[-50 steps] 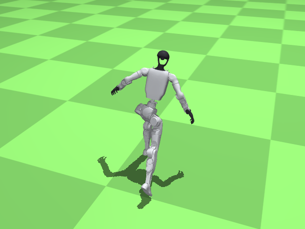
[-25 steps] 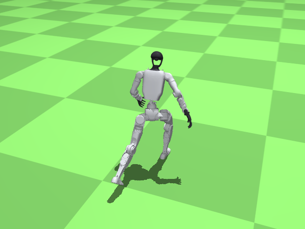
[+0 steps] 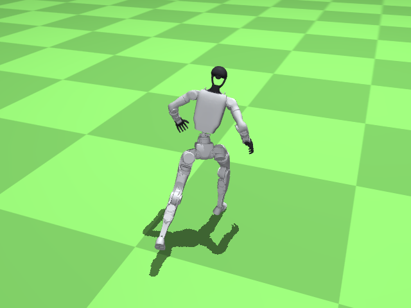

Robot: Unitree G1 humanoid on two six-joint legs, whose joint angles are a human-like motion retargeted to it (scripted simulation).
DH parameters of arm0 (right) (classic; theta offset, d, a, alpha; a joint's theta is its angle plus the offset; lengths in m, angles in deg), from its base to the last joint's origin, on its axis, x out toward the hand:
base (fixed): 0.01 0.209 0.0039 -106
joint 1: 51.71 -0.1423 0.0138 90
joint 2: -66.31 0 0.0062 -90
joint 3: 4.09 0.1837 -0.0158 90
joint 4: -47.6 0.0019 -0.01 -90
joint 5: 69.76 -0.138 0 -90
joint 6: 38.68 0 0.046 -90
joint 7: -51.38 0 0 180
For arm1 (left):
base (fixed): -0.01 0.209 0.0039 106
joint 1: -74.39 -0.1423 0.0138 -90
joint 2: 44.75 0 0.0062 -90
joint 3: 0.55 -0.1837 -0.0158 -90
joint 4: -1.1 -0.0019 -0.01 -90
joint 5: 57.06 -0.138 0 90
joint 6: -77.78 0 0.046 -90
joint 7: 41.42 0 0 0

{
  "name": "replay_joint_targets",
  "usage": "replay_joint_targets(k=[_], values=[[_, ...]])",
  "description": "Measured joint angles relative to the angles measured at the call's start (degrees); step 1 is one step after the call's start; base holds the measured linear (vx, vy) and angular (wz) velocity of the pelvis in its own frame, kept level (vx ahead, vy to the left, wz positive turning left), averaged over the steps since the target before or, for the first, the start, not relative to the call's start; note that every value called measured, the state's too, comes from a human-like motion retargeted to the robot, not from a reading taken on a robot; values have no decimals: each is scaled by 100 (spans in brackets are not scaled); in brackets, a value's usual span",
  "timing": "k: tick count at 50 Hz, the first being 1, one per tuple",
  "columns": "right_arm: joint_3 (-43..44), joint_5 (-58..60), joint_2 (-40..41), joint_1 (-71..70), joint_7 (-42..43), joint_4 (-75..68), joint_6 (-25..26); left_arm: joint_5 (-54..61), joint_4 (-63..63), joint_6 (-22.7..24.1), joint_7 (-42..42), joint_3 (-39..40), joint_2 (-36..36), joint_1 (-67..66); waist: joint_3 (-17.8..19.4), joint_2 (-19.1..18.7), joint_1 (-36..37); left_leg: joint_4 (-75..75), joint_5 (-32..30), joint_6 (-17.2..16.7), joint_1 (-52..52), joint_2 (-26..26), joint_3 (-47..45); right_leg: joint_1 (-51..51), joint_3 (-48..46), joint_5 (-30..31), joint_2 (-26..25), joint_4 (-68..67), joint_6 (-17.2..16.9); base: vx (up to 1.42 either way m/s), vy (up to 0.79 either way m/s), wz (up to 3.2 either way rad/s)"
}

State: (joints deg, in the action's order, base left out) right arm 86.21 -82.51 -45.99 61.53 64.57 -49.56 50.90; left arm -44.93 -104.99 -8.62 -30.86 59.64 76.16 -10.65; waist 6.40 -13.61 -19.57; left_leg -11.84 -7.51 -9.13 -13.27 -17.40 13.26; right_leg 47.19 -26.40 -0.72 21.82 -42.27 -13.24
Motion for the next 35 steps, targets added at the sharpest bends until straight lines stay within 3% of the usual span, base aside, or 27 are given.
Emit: replay_joint_targets(k=[2, 4, 5, 7, 10, 12, 15, 17, 20, 22, 25, 28, 30, 32, 35], values=[[285, -85, 456, 524, -110, 171, -17, -69, -302, 68, 38, 304, 36, -263, 68, 407, -213, 324, -123, -23, 141, 427, 110, -1142, 176, 1103, -270, 2043, -104, 0, -16, 47], [369, -117, 887, 706, -174, -123, 65, -207, -753, 86, -89, 693, -129, -550, 141, 801, -235, 513, 445, 23, 323, 843, -71, -2132, 546, 1669, -512, 3570, -176, -4, -22, -39], [353, -142, 1087, 704, -201, -387, 129, -259, -1006, 74, -187, 899, -248, -696, 151, 939, -153, 625, 745, 24, 448, 979, -252, -2487, 730, 1672, -673, 4016, -176, -6, -16, -124], [196, -370, 1332, 481, -299, -1197, 287, -104, -1528, -54, -409, 1295, -581, -967, -38, 1054, 307, 915, 974, 248, 869, 1289, -747, -2898, 1028, 1100, -959, 4114, -131, -5, -3, -208], [-130, -878, 1442, -128, -552, -2670, 504, 460, -2305, -305, -604, 1896, -1074, -1300, -580, 1077, 1533, 1184, 1336, 779, 1833, 1458, -1721, -3207, 1240, 513, -1556, 3300, 368, -5, 0, -344], [-301, -885, 1381, -650, -728, -3648, 672, 760, -2797, -373, -542, 2301, -1322, -1444, -852, 1103, 2388, 1222, 1801, 1012, 2460, 1376, -2360, -3541, 1328, 698, -1722, 2392, 643, 2, 2, -373], [-560, -281, 1201, -1468, -933, -4965, 994, 1057, -3449, -387, -269, 2880, -1547, -1660, -1012, 1281, 3414, 1225, 2556, 1125, 3095, 1321, -3033, -4395, 1949, 1438, -1679, 1329, 579, 9, 2, -312], [-771, 242, 1064, -1985, -1044, -5630, 1172, 1229, -3806, -386, -70, 3237, -1607, -1857, -1088, 1542, 3994, 1109, 2864, 1086, 3483, 1370, -3161, -5025, 2577, 1987, -1465, 1223, 197, 8, -3, -280], [-1044, 519, 833, -2560, -1074, -6025, 1283, 1587, -4271, -470, 138, 3663, -1658, -2215, -1272, 2094, 4708, 219, 2302, 987, 4515, 1422, -3019, -5704, 2921, 2321, -643, 1892, -139, -4, -13, -233], [-1072, 215, 679, -2967, -889, -5806, 1252, 1982, -4615, -658, 251, 3874, -1711, -2263, -1383, 2546, 4725, -1790, 1948, 1113, 6049, 1347, -2995, -5736, 2685, 1762, 8, 2160, 72, -22, -20, -81], [-833, -356, 487, -3519, -368, -4839, 1061, 2571, -4997, -971, 445, 3985, -1884, -2028, -1162, 2586, 4343, -5035, 2245, 1379, 8107, 899, -2867, -5815, 2414, -296, 305, 1393, 875, -34, -20, 36], [-546, -381, 409, -3781, 192, -3491, 715, 2604, -4914, -943, 571, 3597, -2123, -1637, -635, 2419, 3859, -6584, 2413, 1329, 9219, 820, -2719, -5903, 2362, -2581, 391, 185, 1012, -38, -16, 87], [-416, -249, 371, -3789, 420, -2634, 550, 2306, -4597, -824, 680, 3159, -2227, -1398, -325, 2314, 3580, -7219, 2428, 1248, 9777, 896, -2658, -6016, 2361, -3603, 426, -318, 990, -25, -5, 95], [-329, -60, 361, -3622, 584, -1975, 422, 1681, -4196, -743, 715, 2728, -2251, -1258, -95, 2169, 3359, -7700, 2458, 1185, 10167, 996, -2645, -6104, 2488, -4077, 359, -812, 868, -13, 1, 90], [-160, 190, 469, -3229, 740, -1313, 367, 555, -3698, -824, 522, 2212, -2217, -1093, 309, 1925, 3118, -8224, 2557, 1213, 10322, 1159, -2755, -6165, 2921, -3986, 168, -1843, 723, -2, 6, 70]])
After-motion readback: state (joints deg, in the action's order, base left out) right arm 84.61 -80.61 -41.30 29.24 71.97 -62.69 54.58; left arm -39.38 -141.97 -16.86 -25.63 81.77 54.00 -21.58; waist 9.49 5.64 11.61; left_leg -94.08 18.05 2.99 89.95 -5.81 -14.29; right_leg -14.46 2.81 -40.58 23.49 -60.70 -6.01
